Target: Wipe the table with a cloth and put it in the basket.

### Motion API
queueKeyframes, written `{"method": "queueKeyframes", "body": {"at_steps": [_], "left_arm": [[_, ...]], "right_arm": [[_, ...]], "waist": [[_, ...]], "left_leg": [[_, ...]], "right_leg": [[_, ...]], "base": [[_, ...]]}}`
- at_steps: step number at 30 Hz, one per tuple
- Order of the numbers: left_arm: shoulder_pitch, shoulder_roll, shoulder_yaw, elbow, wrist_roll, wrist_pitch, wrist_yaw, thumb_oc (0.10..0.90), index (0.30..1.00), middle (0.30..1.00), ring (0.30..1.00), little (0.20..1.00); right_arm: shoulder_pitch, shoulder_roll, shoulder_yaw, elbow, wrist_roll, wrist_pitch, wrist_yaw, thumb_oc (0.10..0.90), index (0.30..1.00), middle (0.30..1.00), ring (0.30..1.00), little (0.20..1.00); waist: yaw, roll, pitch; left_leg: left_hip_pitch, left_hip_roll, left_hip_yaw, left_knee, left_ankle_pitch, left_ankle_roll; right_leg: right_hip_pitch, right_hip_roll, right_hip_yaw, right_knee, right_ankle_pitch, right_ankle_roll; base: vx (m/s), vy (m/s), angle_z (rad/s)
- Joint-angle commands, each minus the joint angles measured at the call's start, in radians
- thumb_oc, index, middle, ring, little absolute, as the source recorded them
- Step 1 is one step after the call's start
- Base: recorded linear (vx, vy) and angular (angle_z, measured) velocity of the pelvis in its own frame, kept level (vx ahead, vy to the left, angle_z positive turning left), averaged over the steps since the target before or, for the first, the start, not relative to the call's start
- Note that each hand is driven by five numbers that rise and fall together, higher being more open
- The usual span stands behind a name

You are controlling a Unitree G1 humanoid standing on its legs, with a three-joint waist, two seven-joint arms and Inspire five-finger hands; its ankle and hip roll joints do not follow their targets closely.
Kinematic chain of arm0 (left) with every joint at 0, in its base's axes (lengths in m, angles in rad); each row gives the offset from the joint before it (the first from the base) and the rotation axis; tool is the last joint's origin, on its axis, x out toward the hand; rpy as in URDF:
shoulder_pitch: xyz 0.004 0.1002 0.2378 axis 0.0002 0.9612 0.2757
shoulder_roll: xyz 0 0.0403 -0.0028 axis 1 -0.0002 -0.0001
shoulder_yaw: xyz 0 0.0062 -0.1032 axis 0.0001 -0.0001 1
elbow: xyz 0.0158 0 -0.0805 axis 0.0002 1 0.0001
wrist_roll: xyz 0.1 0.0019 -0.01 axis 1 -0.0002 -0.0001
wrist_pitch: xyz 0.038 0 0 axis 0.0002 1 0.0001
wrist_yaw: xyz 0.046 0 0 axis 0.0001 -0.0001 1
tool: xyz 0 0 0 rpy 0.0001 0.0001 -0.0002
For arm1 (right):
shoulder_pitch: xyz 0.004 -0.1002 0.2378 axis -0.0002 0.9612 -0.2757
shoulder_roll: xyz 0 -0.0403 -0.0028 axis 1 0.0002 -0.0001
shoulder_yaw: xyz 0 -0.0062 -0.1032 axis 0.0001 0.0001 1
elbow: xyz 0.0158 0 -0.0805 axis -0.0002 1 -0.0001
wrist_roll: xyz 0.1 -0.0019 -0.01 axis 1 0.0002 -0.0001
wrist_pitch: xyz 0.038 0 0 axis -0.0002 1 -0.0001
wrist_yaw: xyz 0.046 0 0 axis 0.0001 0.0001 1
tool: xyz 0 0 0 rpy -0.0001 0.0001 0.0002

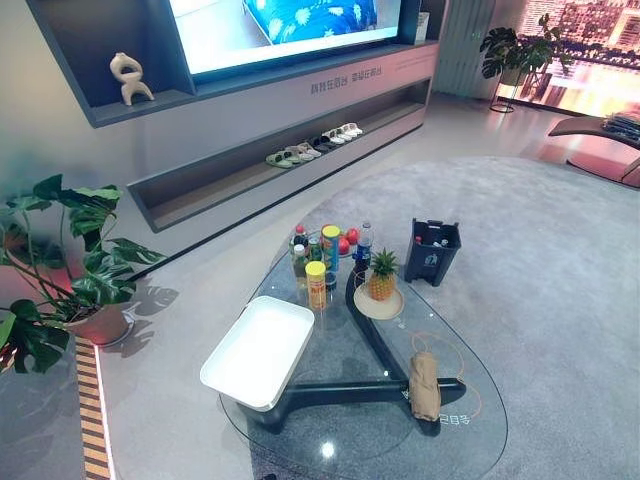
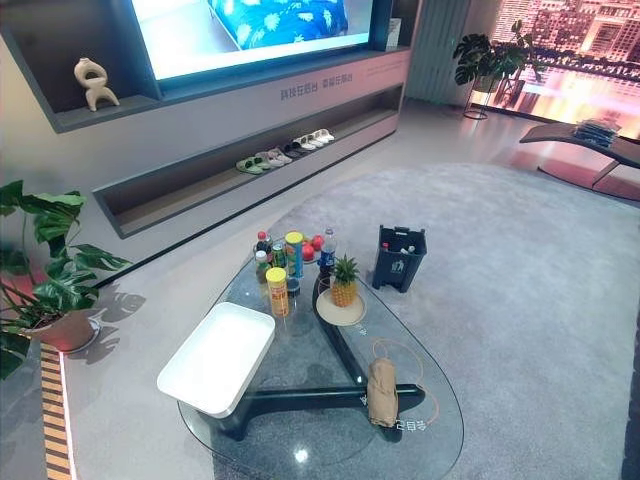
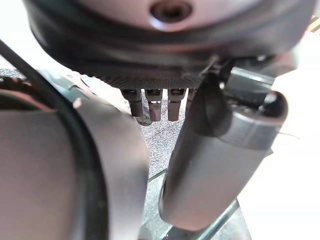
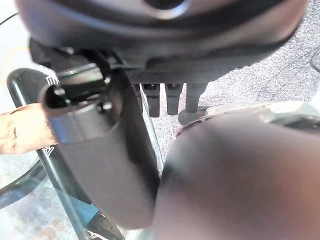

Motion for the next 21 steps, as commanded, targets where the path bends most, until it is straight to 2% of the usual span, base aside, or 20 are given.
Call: {"method": "queueKeyframes", "body": {"at_steps": [1,12,17,20,21], "left_arm": [[-0.074,-0.033,-0.006,0.065,0.017,0.003,-0.035,0.800,0.900,0.900,0.900,0.900],[-0.069,-0.019,-0.011,0.051,0.061,0.006,-0.046,0.800,0.900,0.900,0.900,0.900],[-0.086,-0.005,-0.046,0.010,0.041,-0.002,-0.036,0.800,0.900,0.900,0.900,0.900],[-0.088,-0.002,-0.061,-0.008,0.034,-0.004,-0.025,0.800,0.900,0.900,0.900,0.900],[-0.086,-0.002,-0.069,-0.024,0.026,-0.007,-0.018,0.800,0.900,0.900,0.900,0.900]], "right_arm": [[-0.046,0.009,0.019,0.084,-0.046,-0.028,0.004,0.800,0.900,0.900,0.900,0.900],[-0.070,-0.017,0.025,0.026,-0.047,-0.139,-0.006,0.800,0.900,0.900,0.900,0.900],[-0.084,-0.028,0.073,-0.113,-0.022,-0.209,-0.088,0.800,0.900,0.900,0.900,0.900],[-0.083,-0.032,0.094,-0.187,-0.011,-0.226,-0.126,0.800,0.900,0.900,0.900,0.900],[-0.078,-0.037,0.109,-0.264,-0.009,-0.219,-0.167,0.800,0.900,0.900,0.900,0.900]], "waist": [[0.019,-0.016,0.030],[0.020,-0.024,0.072],[0.018,-0.038,0.109],[0.015,-0.044,0.124],[0.012,-0.048,0.136]], "left_leg": [[0.041,-0.061,0.013,0.010,-0.111,0.027],[0.018,-0.056,0.029,0.036,-0.118,0.028],[-0.029,-0.056,0.030,0.064,-0.119,0.035],[-0.051,-0.058,0.032,0.082,-0.122,0.038],[-0.069,-0.060,0.033,0.098,-0.125,0.039]], "right_leg": [[-0.037,-0.022,-0.009,0.009,0.027,0.036],[-0.061,-0.024,-0.002,0.019,0.029,0.039],[-0.106,-0.023,0.012,0.030,0.040,0.038],[-0.125,-0.022,0.018,0.034,0.045,0.037],[-0.139,-0.022,0.023,0.037,0.047,0.036]], "base": [[0.05,0.008,-0.01],[0.00,-0.004,-0.01],[-0.04,-0.044,-0.09],[-0.06,-0.053,-0.10],[-0.08,-0.051,-0.01]]}}
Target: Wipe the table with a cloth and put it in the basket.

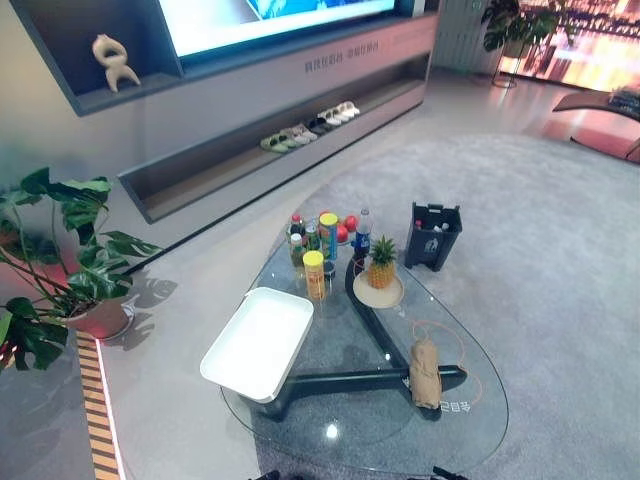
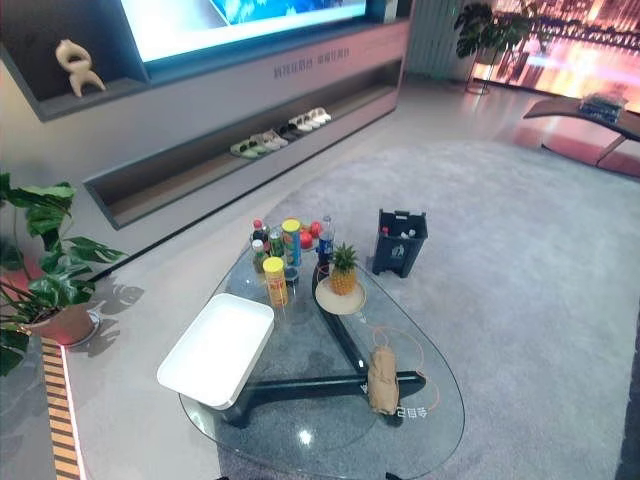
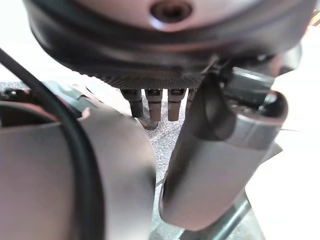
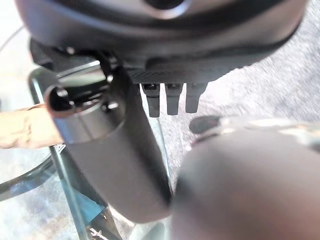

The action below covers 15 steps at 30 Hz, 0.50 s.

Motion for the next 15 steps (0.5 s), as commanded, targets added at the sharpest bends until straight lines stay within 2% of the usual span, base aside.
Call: {"method": "queueKeyframes", "body": {"at_steps": [1,2,3,4,8,15], "left_arm": [[-0.061,-0.010,-0.031,0.012,-0.004,-0.006,-0.001,0.800,0.900,0.900,0.900,0.900],[-0.060,-0.009,-0.032,0.008,-0.006,-0.007,0.000,0.800,0.900,0.900,0.900,0.900],[-0.054,-0.009,-0.039,-0.012,-0.019,-0.013,0.006,0.800,0.900,0.900,0.900,0.900],[-0.053,-0.009,-0.039,-0.014,-0.020,-0.014,0.006,0.800,0.900,0.900,0.900,0.900],[-0.032,-0.002,-0.041,-0.043,-0.035,-0.027,-0.002,0.800,0.900,0.900,0.900,0.900],[-0.091,0.015,-0.061,-0.068,-0.074,-0.038,0.005,0.800,0.900,0.900,0.900,0.900]], "right_arm": [[-0.076,-0.012,0.044,-0.132,0.027,-0.047,-0.093,0.800,0.900,0.900,0.900,0.900],[-0.075,-0.015,0.047,-0.152,0.027,-0.043,-0.102,0.800,0.900,0.900,0.900,0.900],[-0.068,-0.029,0.061,-0.274,0.032,-0.023,-0.164,0.800,0.900,0.900,0.900,0.900],[-0.067,-0.030,0.063,-0.286,0.033,-0.028,-0.169,0.800,0.900,0.900,0.900,0.900],[-0.044,-0.057,0.069,-0.515,0.020,-0.038,-0.262,0.800,0.900,0.900,0.900,0.900],[-0.095,-0.093,0.083,-0.668,-0.006,-0.081,-0.380,0.800,0.900,0.900,0.900,0.900]], "waist": [[0.011,-0.059,0.047],[0.010,-0.059,0.049],[0.003,-0.063,0.068],[0.002,-0.063,0.071],[-0.020,-0.067,0.110],[-0.038,-0.067,0.202]], "left_leg": [[-0.015,-0.068,0.007,0.102,-0.134,0.038],[-0.018,-0.069,0.007,0.105,-0.135,0.038],[-0.036,-0.071,0.008,0.123,-0.139,0.040],[-0.039,-0.071,0.008,0.125,-0.139,0.040],[-0.076,-0.074,0.014,0.149,-0.143,0.045],[-0.159,-0.071,0.014,0.172,-0.126,0.047]], "right_leg": [[-0.070,-0.032,-0.002,0.034,0.028,0.036],[-0.072,-0.032,-0.001,0.035,0.029,0.036],[-0.088,-0.030,0.005,0.042,0.029,0.035],[-0.090,-0.030,0.006,0.043,0.029,0.034],[-0.132,-0.021,0.028,0.073,0.022,0.031],[-0.234,-0.007,0.034,0.153,0.004,0.024]], "base": [[-0.07,-0.040,0.01],[-0.08,-0.040,0.01],[-0.06,-0.033,0.00],[-0.06,-0.037,-0.02],[-0.03,-0.004,0.02],[-0.12,0.004,-0.08]]}}
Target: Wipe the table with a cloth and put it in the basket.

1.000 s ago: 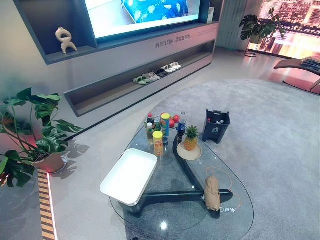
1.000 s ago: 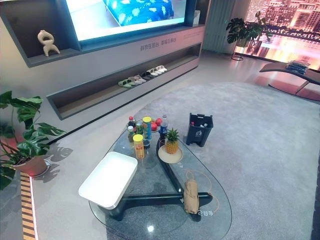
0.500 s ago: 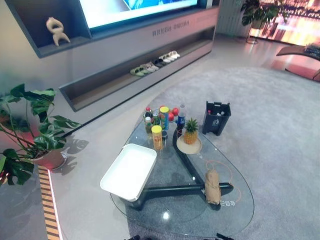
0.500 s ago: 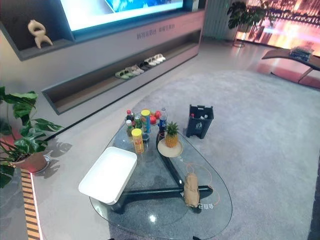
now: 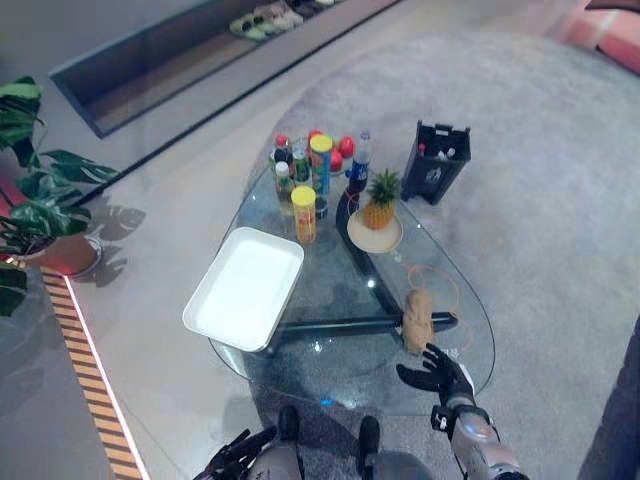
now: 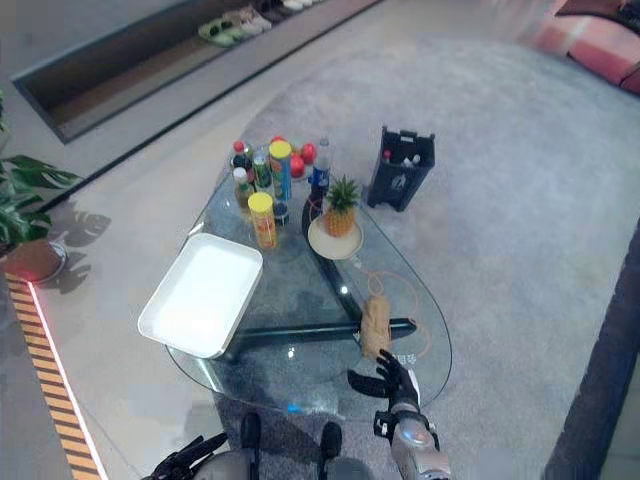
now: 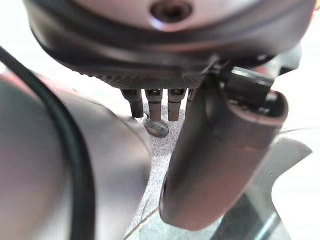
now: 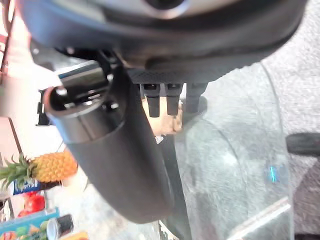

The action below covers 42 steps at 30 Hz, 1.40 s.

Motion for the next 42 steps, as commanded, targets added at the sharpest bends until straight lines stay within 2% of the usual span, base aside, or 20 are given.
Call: {"method": "queueKeyframes", "body": {"at_steps": [1,5,11,17,20,25,34,42], "left_arm": [[-0.006,-0.022,-0.053,0.010,-0.026,-0.007,-0.013,0.800,0.900,0.900,0.900,0.900],[-0.016,-0.021,-0.061,-0.008,-0.052,-0.015,-0.017,0.800,0.900,0.900,0.900,0.900],[-0.060,-0.019,-0.074,-0.029,-0.084,-0.017,-0.022,0.800,0.900,0.900,0.900,0.900],[-0.089,-0.019,-0.083,-0.045,-0.091,-0.007,-0.006,0.800,0.900,0.900,0.900,0.900],[-0.120,-0.018,-0.104,-0.052,-0.060,-0.014,-0.028,0.800,0.900,0.900,0.900,0.900],[-0.146,-0.001,-0.131,-0.080,-0.092,-0.026,0.010,0.800,0.900,0.900,0.900,0.900],[-0.156,-0.005,-0.158,-0.129,-0.136,-0.029,0.010,0.800,0.900,0.900,0.900,0.900],[-0.156,-0.009,-0.186,-0.196,-0.175,-0.038,0.055,0.800,0.900,0.900,0.900,0.900]], "right_arm": [[-0.029,-0.054,0.022,-0.145,-0.017,-0.088,-0.107,0.800,0.900,0.900,0.900,0.900],[-0.064,-0.074,0.015,-0.199,-0.067,-0.096,-0.190,0.800,0.900,0.900,0.900,0.900],[-0.147,-0.119,-0.018,-0.260,-0.131,-0.057,-0.375,0.800,0.900,0.900,0.900,0.900],[-0.199,-0.140,-0.026,-0.288,-0.143,-0.045,-0.451,0.800,0.900,0.900,0.900,0.900],[-0.275,-0.151,-0.015,-0.285,-0.141,-0.040,-0.489,0.800,0.900,0.900,0.900,0.900],[-0.378,-0.171,-0.008,-0.295,-0.132,-0.015,-0.530,0.800,0.900,0.900,0.900,0.900],[-0.436,-0.181,0.001,-0.296,-0.116,-0.019,-0.552,0.800,0.900,0.900,0.900,0.900],[-0.473,-0.205,-0.002,-0.297,-0.113,-0.001,-0.576,0.800,0.900,0.900,0.900,0.900]], "waist": [[-0.031,-0.016,0.023],[-0.029,-0.012,0.056],[-0.032,0.004,0.119],[-0.037,0.018,0.162],[-0.038,0.026,0.199],[-0.043,0.040,0.199],[-0.040,0.051,0.199],[-0.032,0.063,0.199]], "left_leg": [[-0.031,-0.058,-0.007,0.121,-0.133,0.033],[-0.065,-0.065,-0.008,0.138,-0.134,0.033],[-0.155,-0.075,-0.003,0.202,-0.131,0.029],[-0.210,-0.079,0.004,0.243,-0.133,0.025],[-0.261,-0.080,0.019,0.291,-0.142,0.024],[-0.376,-0.085,0.024,0.349,-0.143,0.021],[-0.489,-0.091,0.022,0.386,-0.140,0.026],[-0.584,-0.098,0.016,0.405,-0.133,0.029]], "right_leg": [[-0.102,0.008,0.007,0.099,-0.012,0.011],[-0.127,0.009,0.006,0.100,-0.008,0.007],[-0.205,0.001,-0.002,0.139,-0.005,-0.003],[-0.259,-0.008,-0.008,0.172,-0.005,-0.008],[-0.307,-0.017,-0.012,0.195,-0.004,-0.012],[-0.425,-0.025,-0.012,0.242,0.003,-0.011],[-0.548,-0.031,-0.010,0.291,0.003,-0.011],[-0.652,-0.027,-0.009,0.326,0.011,-0.008]], "base": [[-0.04,0.000,-0.01],[-0.05,0.016,0.00],[-0.05,0.032,-0.01],[-0.04,0.045,-0.01],[-0.03,0.031,0.00],[-0.03,0.050,0.02],[0.00,0.030,0.01],[0.00,0.014,0.00]]}}
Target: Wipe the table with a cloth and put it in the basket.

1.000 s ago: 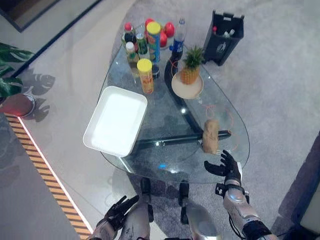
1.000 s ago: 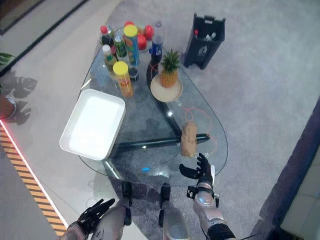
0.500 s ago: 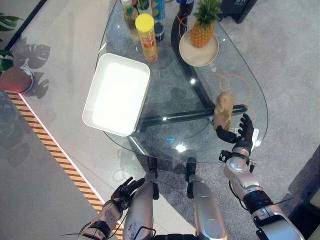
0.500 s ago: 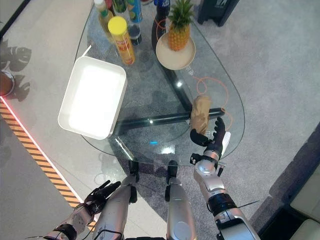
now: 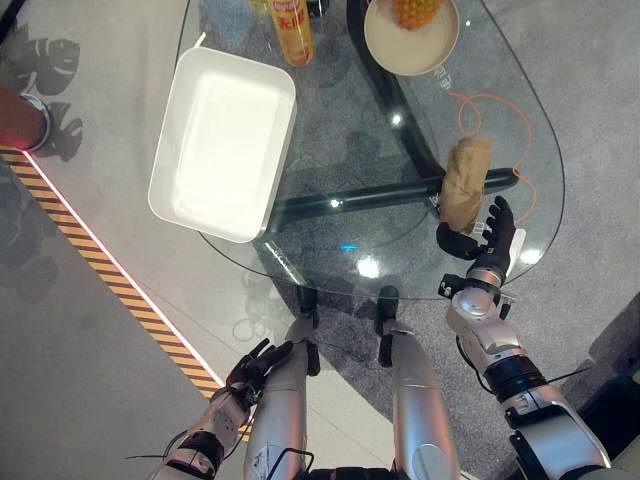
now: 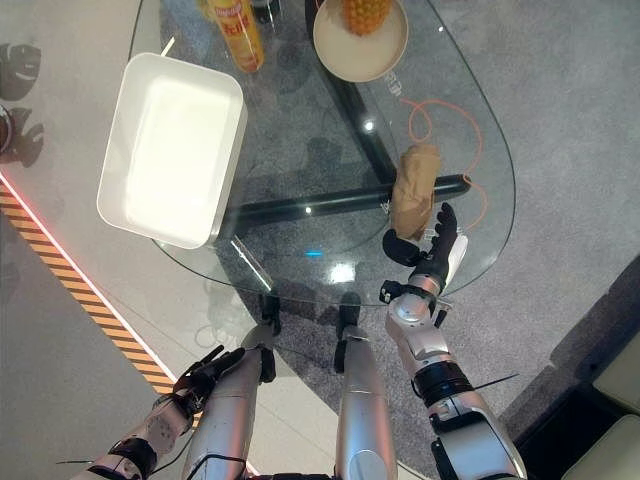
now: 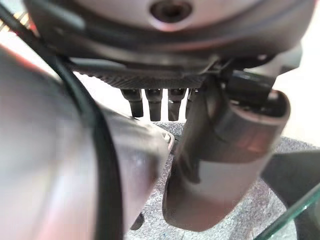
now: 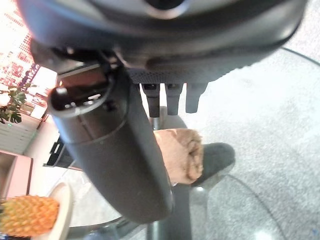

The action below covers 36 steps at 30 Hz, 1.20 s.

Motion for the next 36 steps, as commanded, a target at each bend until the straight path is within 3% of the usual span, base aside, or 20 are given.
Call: {"method": "queueKeyframes", "body": {"at_steps": [1,19,36], "left_arm": [[0.037,-0.034,-0.039,-0.027,-0.026,0.007,0.015,0.800,0.900,0.900,0.900,0.900],[0.036,-0.024,-0.050,-0.076,-0.062,0.011,0.020,0.800,0.900,0.900,0.900,0.900],[0.038,-0.015,-0.058,-0.098,-0.083,0.026,0.032,0.800,0.900,0.900,0.900,0.900]], "right_arm": [[-0.028,-0.083,-0.005,-0.141,-0.033,-0.025,-0.075,0.800,0.900,0.900,0.900,0.900],[-0.084,-0.116,-0.010,-0.121,-0.043,-0.020,-0.122,0.800,0.900,0.900,0.900,0.900],[-0.156,-0.146,-0.020,-0.132,0.001,-0.015,-0.134,0.800,0.900,0.900,0.900,0.900]], "waist": [[-0.012,-0.006,-0.014],[-0.001,0.008,-0.014],[0.013,0.014,-0.014]], "left_leg": [[-0.060,-0.060,0.010,0.187,-0.166,0.007],[-0.177,-0.072,-0.009,0.227,-0.166,0.007],[-0.214,-0.075,-0.021,0.234,-0.167,0.007]], "right_leg": [[-0.009,0.045,-0.048,-0.136,0.100,-0.004],[-0.128,0.038,-0.039,-0.120,0.127,0.003],[-0.168,0.038,-0.035,-0.116,0.133,0.009]], "base": [[0.00,0.000,0.00],[0.00,0.001,0.00],[0.00,0.001,0.01]]}}
